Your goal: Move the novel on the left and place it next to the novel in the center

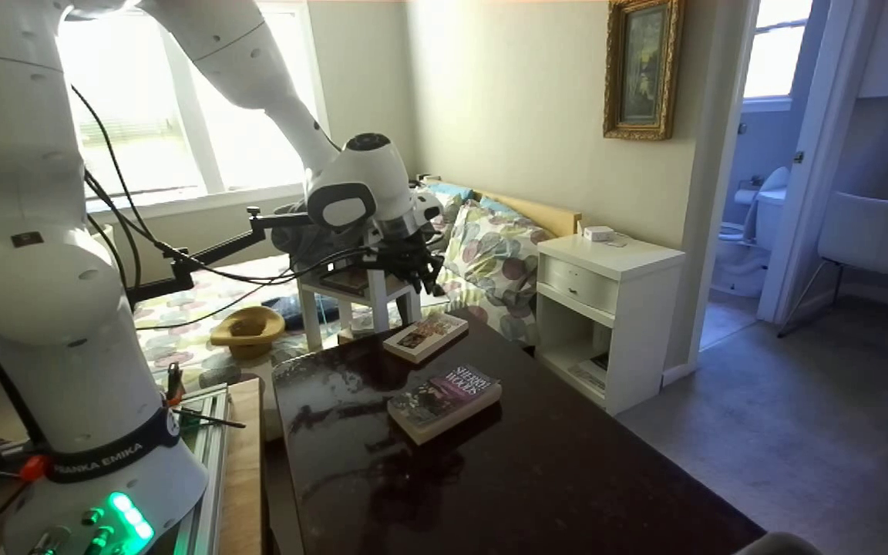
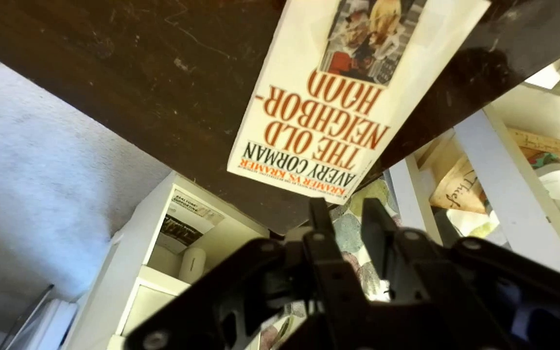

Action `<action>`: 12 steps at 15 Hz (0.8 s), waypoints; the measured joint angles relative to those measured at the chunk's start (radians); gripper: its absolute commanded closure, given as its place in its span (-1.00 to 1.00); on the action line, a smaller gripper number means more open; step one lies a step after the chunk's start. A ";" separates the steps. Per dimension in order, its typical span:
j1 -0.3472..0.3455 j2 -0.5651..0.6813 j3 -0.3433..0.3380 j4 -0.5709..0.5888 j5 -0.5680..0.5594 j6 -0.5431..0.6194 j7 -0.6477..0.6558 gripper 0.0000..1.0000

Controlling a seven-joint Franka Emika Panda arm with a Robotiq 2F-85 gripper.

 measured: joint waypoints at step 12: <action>-0.001 0.084 -0.012 0.007 0.001 0.000 0.014 1.00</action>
